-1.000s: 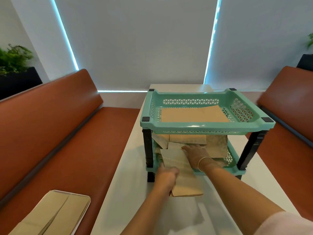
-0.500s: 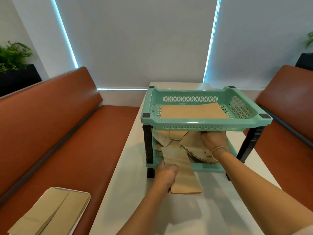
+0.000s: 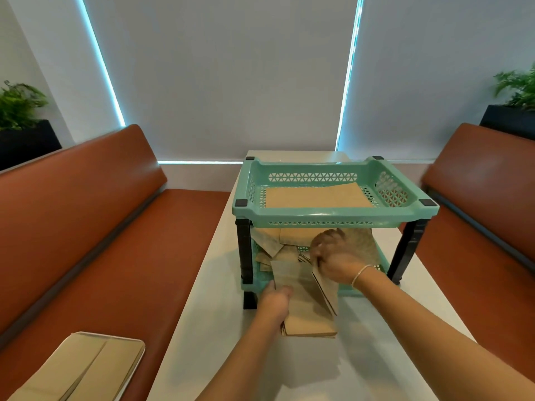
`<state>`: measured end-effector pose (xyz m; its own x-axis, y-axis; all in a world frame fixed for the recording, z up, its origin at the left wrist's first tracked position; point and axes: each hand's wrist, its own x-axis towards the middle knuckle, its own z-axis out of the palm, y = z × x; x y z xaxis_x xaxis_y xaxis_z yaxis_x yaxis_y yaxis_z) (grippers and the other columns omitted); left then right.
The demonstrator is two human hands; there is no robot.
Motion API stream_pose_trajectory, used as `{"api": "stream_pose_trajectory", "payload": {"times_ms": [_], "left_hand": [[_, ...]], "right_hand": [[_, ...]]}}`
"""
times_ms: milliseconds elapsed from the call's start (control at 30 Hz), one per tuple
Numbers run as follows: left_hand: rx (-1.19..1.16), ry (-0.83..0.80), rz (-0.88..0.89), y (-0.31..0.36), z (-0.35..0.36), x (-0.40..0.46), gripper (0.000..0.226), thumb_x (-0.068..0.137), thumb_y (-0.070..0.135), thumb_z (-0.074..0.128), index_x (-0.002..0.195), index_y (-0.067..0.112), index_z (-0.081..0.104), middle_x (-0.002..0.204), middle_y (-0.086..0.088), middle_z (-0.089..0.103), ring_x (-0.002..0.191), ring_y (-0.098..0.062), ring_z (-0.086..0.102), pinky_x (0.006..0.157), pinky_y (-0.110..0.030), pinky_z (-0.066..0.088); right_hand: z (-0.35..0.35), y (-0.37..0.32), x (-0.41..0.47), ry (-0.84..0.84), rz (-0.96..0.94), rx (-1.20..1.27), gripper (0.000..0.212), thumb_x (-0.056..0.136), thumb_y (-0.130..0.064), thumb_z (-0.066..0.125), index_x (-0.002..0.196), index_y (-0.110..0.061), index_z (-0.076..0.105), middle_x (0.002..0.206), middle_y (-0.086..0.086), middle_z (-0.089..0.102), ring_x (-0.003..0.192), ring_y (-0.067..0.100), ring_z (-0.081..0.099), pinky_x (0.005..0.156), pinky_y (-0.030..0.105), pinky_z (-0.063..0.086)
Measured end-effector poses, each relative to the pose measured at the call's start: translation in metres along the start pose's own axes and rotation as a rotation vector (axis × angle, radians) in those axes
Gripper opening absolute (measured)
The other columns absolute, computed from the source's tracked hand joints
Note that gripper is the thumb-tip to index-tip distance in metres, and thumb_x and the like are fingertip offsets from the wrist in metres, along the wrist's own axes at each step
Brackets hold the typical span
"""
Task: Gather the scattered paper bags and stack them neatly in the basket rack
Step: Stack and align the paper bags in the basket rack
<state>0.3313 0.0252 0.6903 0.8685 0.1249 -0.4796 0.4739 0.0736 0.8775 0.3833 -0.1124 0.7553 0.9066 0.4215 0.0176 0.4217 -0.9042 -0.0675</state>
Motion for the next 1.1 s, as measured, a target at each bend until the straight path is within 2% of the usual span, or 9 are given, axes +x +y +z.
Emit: {"api": "stream_pose_trajectory", "payload": {"times_ms": [133,300,433,600,667,733,900,1000,1100], "left_hand": [[-0.058,-0.025,0.034,-0.001,0.004,0.001,0.024,0.096,0.02,0.046,0.119,0.019,0.052,0.113,-0.014,0.062,0.103,-0.032,0.06,0.094,-0.049,0.049],[-0.291,-0.046,0.006,0.001,0.002,-0.001,0.021,0.101,0.02,0.039,0.117,0.018,0.053,0.11,-0.018,0.064,0.101,-0.033,0.063,0.091,-0.049,0.051],[-0.347,-0.109,-0.016,-0.001,0.002,-0.001,0.028,0.098,0.044,0.037,0.115,0.027,0.053,0.112,-0.015,0.066,0.1,-0.032,0.065,0.089,-0.052,0.052],[-0.335,-0.068,0.086,0.0,0.008,0.003,0.024,0.102,0.024,0.034,0.121,0.023,0.05,0.113,-0.014,0.063,0.104,-0.034,0.062,0.091,-0.054,0.05],[-0.31,-0.025,0.099,0.001,0.006,0.006,0.022,0.102,0.023,0.035,0.118,0.022,0.051,0.11,-0.014,0.064,0.101,-0.035,0.063,0.088,-0.054,0.051],[-0.32,-0.004,0.102,0.002,0.006,0.006,0.024,0.102,0.024,0.036,0.121,0.022,0.051,0.111,-0.014,0.063,0.099,-0.035,0.062,0.087,-0.051,0.052],[-0.308,-0.012,0.072,0.005,0.013,0.006,0.044,0.101,0.03,0.04,0.143,0.024,0.031,0.12,-0.011,0.053,0.091,-0.025,0.057,0.078,-0.038,0.052],[-0.254,-0.044,0.047,0.005,0.01,0.006,0.048,0.098,0.034,0.045,0.143,0.027,0.031,0.124,-0.01,0.054,0.102,-0.029,0.06,0.086,-0.045,0.053],[-0.28,-0.049,0.071,0.014,0.009,0.006,0.044,0.097,0.026,0.049,0.139,0.026,0.036,0.116,-0.008,0.058,0.091,-0.026,0.063,0.072,-0.041,0.055]], "right_hand": [[0.017,-0.021,-0.007,-0.046,-0.17,0.049,0.026,0.091,-0.021,0.044,0.098,-0.026,0.068,0.145,-0.005,0.034,0.138,0.017,0.019,0.116,0.035,0.01],[0.038,-0.035,-0.016,0.107,-0.162,0.351,0.024,0.084,-0.007,0.048,0.102,-0.012,0.064,0.143,0.005,0.036,0.133,0.023,0.033,0.108,0.026,0.031],[0.041,-0.041,-0.019,0.117,-0.047,0.492,0.054,0.086,-0.017,0.055,0.136,-0.022,0.038,0.149,0.005,0.023,0.137,0.02,0.029,0.109,0.02,0.024],[0.036,-0.038,-0.022,0.25,0.262,0.681,0.083,0.079,-0.033,0.066,0.147,-0.02,0.021,0.147,0.005,0.026,0.136,0.024,0.029,0.111,0.03,0.027],[0.033,-0.034,-0.023,0.202,0.442,0.802,0.082,0.079,-0.028,0.067,0.147,-0.017,0.021,0.145,0.008,0.031,0.131,0.027,0.035,0.108,0.033,0.033],[0.032,-0.031,-0.025,0.132,0.526,0.954,0.066,0.084,-0.025,0.064,0.14,-0.014,0.032,0.135,0.009,0.046,0.118,0.027,0.048,0.101,0.034,0.04],[0.039,-0.028,-0.03,-0.015,0.485,1.2,0.05,0.089,-0.013,0.06,0.133,-0.016,0.038,0.1,-0.004,0.057,0.093,0.018,0.057,0.086,0.029,0.048],[0.043,-0.02,-0.034,-0.094,0.481,1.369,0.056,0.088,-0.004,0.059,0.138,-0.015,0.036,0.108,0.002,0.062,0.099,0.024,0.062,0.086,0.036,0.054],[0.044,-0.011,-0.039,-0.205,0.436,1.497,0.045,0.089,0.002,0.054,0.126,-0.022,0.045,0.105,0.005,0.065,0.087,0.02,0.065,0.067,0.028,0.056]]}}
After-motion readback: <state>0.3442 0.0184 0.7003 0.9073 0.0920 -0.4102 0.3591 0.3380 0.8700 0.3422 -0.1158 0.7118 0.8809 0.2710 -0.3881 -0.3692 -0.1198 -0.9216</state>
